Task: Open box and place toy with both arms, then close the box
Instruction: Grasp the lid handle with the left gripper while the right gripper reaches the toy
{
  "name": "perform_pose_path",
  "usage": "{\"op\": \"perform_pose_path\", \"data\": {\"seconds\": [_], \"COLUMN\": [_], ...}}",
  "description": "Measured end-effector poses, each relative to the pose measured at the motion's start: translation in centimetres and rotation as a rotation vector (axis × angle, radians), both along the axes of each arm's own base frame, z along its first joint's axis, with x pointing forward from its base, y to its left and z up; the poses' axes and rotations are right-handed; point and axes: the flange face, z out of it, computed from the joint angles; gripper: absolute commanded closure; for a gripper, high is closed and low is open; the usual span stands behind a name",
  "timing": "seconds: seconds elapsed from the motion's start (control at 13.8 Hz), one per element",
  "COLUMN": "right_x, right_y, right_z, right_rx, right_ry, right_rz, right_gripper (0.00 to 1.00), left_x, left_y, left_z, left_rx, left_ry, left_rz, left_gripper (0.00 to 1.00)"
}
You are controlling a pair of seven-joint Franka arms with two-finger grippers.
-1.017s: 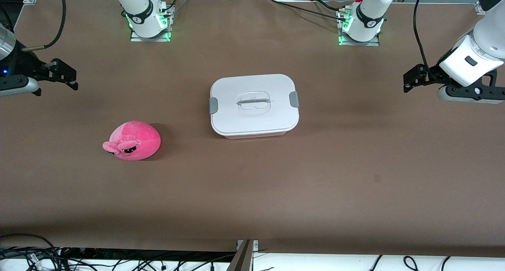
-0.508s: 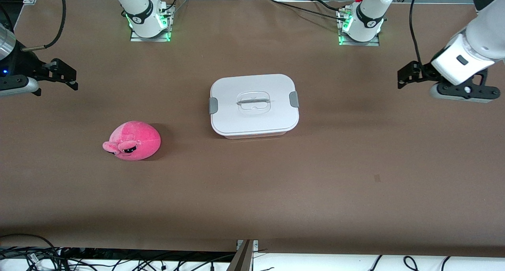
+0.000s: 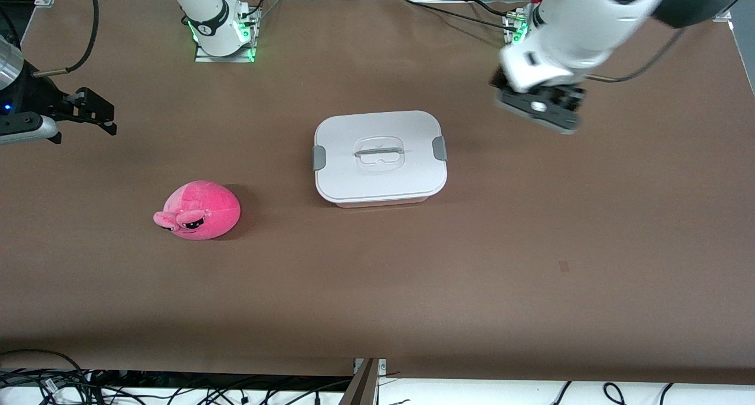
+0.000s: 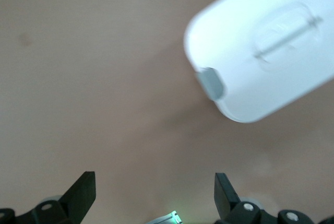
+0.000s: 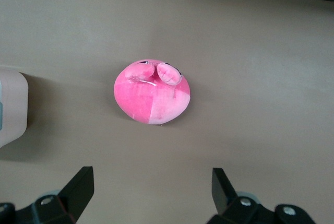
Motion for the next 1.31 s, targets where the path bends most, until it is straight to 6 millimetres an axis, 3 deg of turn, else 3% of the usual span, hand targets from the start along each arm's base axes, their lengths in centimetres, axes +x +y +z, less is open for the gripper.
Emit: {"op": "perform_pose_path", "data": {"seconds": [0.15, 0.29, 0.65, 0.87, 1.09, 1.16, 1.23, 1.31], "right_x": [0.0, 0.0, 0.1, 0.1, 0.3, 0.4, 0.6, 1.0], "right_y": [0.0, 0.0, 0.0, 0.1, 0.2, 0.3, 0.5, 0.8], "right_z": [0.0, 0.0, -0.1, -0.3, -0.6, -1.0, -2.0, -3.7], "right_rx": [0.000, 0.000, -0.001, -0.001, -0.002, -0.003, -0.005, -0.006], "right_ry": [0.000, 0.000, 0.002, 0.005, 0.013, 0.022, 0.043, 0.074], "right_rz": [0.000, 0.000, 0.001, 0.001, 0.006, 0.007, 0.010, 0.014], "right_gripper": [0.00, 0.00, 0.00, 0.00, 0.00, 0.00, 0.00, 0.00], "left_x": [-2.2, -3.0, 0.9, 1.1, 0.7, 0.8, 1.0, 1.0], "left_y": [-7.0, -11.3, -13.9, -16.3, -17.6, -17.7, -17.6, -17.6], "left_z": [-2.7, -5.0, -11.7, -15.6, -18.2, -18.7, -19.2, -19.6], "left_rx": [-0.038, -0.101, -0.238, -0.262, -0.252, -0.254, -0.251, -0.242], "left_ry": [-0.006, -0.039, -0.115, -0.154, -0.171, -0.173, -0.173, -0.173], "left_rz": [-0.140, -0.277, -0.572, -0.635, -0.669, -0.670, -0.676, -0.685], "left_gripper": [0.00, 0.00, 0.00, 0.00, 0.00, 0.12, 0.41, 0.56]}}
